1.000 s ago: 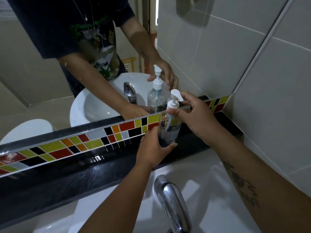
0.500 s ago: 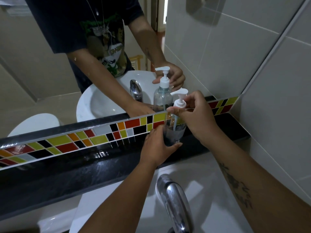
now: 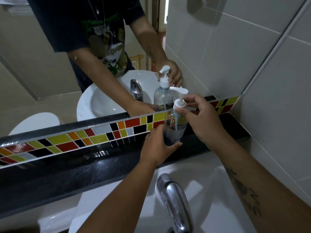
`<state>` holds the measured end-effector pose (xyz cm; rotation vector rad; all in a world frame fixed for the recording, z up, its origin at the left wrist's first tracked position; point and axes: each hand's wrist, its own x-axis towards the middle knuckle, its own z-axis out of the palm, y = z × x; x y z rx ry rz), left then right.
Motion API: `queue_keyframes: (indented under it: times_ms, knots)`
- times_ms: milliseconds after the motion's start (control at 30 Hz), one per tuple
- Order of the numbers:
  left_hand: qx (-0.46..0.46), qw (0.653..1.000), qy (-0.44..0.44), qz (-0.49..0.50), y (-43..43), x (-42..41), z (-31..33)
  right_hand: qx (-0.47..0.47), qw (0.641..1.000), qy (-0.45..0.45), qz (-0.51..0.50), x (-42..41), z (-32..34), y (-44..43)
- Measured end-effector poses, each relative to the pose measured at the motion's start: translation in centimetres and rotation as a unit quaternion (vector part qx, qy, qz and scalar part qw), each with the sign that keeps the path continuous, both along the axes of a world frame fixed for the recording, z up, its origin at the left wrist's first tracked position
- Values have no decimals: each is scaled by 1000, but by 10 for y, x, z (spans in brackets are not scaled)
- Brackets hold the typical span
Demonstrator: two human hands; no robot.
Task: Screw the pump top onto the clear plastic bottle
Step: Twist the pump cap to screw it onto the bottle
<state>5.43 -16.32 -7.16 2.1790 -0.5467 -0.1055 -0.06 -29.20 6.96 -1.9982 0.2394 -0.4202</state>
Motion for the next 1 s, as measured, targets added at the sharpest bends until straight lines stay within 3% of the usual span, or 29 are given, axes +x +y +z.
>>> queue_keyframes:
  times_ms: [200, 500, 867, 1000]
  knots:
    - [0, 1000, 5, 3, 1, 0, 0, -4, 1000, -14, -19, 9, -2, 6]
    - [0, 1000, 6, 4, 0, 0, 0, 1, 998, 19, 59, -2, 2, 3]
    - [2, 1000, 6, 2, 0, 0, 1, -1, 999, -15, -44, 12, -3, 8]
    - [0, 1000, 12, 2, 0, 0, -1, 37, 999, -21, 13, 7, -2, 2]
